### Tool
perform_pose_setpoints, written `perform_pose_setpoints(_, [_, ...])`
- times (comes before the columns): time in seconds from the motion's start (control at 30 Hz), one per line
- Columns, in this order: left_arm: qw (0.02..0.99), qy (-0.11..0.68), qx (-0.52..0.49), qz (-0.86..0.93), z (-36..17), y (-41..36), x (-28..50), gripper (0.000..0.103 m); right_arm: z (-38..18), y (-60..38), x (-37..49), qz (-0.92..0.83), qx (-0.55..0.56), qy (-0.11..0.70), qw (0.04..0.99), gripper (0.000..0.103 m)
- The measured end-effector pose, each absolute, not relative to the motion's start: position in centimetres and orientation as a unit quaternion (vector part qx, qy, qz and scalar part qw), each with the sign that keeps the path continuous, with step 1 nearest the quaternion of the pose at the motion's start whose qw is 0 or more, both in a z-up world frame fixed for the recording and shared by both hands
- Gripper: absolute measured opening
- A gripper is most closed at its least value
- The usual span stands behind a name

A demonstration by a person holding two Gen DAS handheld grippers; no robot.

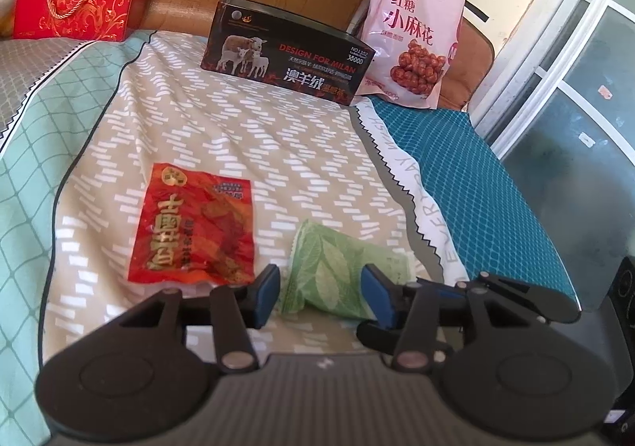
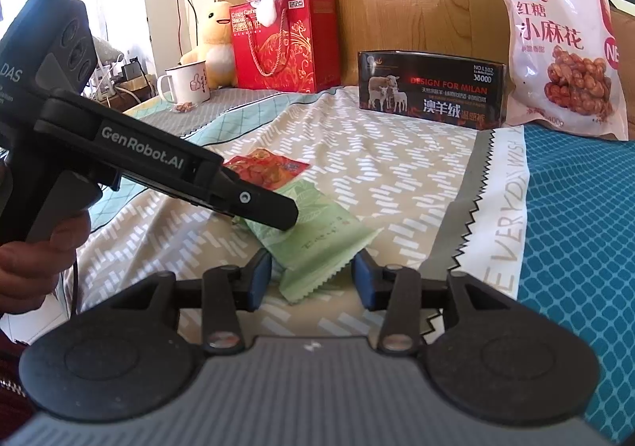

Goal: Organize snacks
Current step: 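Carry the leaf-print packet into the tin box and release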

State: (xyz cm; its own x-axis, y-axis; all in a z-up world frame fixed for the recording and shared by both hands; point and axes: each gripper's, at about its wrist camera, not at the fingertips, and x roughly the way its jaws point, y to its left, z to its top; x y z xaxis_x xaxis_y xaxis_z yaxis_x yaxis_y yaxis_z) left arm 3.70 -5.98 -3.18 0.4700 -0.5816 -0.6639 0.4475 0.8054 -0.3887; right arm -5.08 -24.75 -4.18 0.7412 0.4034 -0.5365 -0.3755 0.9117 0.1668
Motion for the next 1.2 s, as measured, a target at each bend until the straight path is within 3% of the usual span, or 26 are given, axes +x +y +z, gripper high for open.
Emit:
perform_pose_setpoints(0.47, [0.857,0.404,-0.068,-0.313,-3.4,-6.6,3.5,0.047,-4.2,-24.7,-5.0,0.205,0.023,0.294,0.933,0.053])
perform_pose_setpoints(0.57, [0.846,0.413,-0.075,-0.329,-3.4,-6.8,3.8,0.044,-4.1,-24.3,-4.9,0.206,0.016,0.293,0.933,0.045])
perform_pose_setpoints(0.67, [0.847,0.410,-0.075,-0.330,-3.0,-7.0,4.1,0.043,-3.8,-24.0,-4.6,0.208,0.009,0.293,0.933,0.044])
perform_pose_setpoints(0.97, [0.866,0.353,-0.080,-0.346,1.2,-7.4,7.0,0.043,-0.5,-24.9,-1.7,0.197,0.004,0.239,0.951,0.044])
perform_pose_setpoints(1.2, [0.878,0.321,-0.095,-0.342,4.7,-8.3,13.7,0.043,2.2,-26.0,4.8,0.193,0.005,0.199,0.961,0.044])
